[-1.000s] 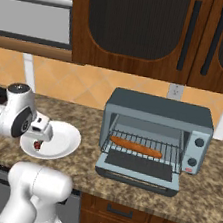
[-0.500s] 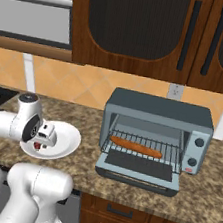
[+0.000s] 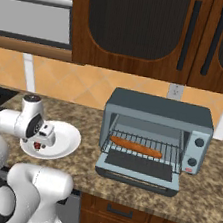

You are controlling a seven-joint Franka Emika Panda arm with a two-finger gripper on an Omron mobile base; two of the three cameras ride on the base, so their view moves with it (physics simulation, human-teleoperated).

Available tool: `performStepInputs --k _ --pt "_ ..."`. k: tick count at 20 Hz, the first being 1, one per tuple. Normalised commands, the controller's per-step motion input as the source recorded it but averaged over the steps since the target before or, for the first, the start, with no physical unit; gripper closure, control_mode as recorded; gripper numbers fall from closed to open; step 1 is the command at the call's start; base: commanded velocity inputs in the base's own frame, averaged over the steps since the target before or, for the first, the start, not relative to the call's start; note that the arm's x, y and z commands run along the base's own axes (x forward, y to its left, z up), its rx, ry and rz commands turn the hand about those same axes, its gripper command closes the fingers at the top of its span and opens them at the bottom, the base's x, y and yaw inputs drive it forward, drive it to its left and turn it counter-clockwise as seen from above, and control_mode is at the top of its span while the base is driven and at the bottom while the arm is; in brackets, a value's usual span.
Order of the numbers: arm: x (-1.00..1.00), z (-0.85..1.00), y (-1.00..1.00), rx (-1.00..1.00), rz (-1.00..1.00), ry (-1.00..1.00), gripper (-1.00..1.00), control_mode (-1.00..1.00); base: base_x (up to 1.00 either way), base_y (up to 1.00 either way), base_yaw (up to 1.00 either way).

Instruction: Pick up the kebab skewer and baguette bread, and place them inside the toaster oven. Close the toaster oven door and start by setting the timer.

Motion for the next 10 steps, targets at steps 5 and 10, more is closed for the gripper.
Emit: performStepInputs --k 5,10 --pt "0.11 -0.24 0.0 -0.01 0.0 0.1 -1.0 -1.0 0.0 0.0 0.0" --pt "0.21 -0.22 0.0 0.0 0.0 0.03 -1.0 -1.0 0.0 0.0 0.0"
